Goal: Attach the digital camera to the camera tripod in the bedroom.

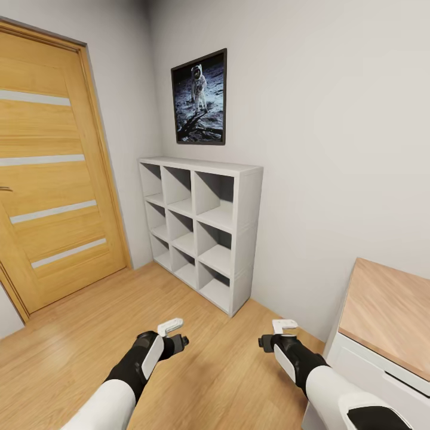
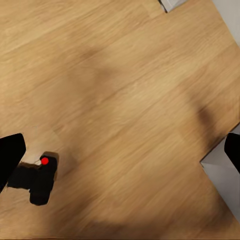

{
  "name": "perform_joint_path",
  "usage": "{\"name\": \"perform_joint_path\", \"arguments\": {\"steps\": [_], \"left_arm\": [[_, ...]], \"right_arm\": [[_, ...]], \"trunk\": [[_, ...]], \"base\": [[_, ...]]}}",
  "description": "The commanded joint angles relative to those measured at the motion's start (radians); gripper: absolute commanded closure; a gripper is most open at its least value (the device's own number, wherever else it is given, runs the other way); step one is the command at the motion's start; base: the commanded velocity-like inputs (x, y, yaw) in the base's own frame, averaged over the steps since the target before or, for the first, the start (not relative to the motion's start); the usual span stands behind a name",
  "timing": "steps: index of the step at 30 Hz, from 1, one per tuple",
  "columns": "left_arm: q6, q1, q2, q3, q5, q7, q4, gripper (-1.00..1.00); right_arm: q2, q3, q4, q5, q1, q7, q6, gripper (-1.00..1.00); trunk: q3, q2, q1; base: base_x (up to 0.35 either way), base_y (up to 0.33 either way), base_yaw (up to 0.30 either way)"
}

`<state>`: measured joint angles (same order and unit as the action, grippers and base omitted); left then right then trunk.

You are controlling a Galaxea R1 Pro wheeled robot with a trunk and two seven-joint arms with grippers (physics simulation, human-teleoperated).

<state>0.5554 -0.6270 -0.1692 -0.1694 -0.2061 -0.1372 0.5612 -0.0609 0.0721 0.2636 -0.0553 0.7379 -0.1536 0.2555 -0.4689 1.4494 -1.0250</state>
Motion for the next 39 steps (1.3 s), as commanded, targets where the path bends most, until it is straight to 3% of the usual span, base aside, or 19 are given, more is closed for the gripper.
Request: {"name": "perform_joint_path", "arguments": {"steps": [1,8,39], "left_arm": [[0.005,0.0,-0.002,-0.004,-0.011,-0.013,0.002,-1.0],[0.005,0.0,-0.005,-0.004,-0.012,-0.033,0.001,-1.0],[0.006,0.0,0.008,0.0,-0.008,-0.038,0.001,-1.0]], "right_arm": [[0.0,0.008,0.002,-0.006,0.0,-0.006,0.007,-1.0],[-0.003,0.009,0.001,-0.002,0.0,-0.006,0.007,-1.0],[-0.009,0.011,-0.014,-0.002,0.0,-0.005,0.007,-1.0]], "trunk": [[-0.001,0.001,0.0],[-0.001,0.001,0.0],[-0.098,0.218,-0.119]], "base": [[0.0,0.0,0.0],[0.0,0.0,0.0],[0.0,0.0,0.0]]}}
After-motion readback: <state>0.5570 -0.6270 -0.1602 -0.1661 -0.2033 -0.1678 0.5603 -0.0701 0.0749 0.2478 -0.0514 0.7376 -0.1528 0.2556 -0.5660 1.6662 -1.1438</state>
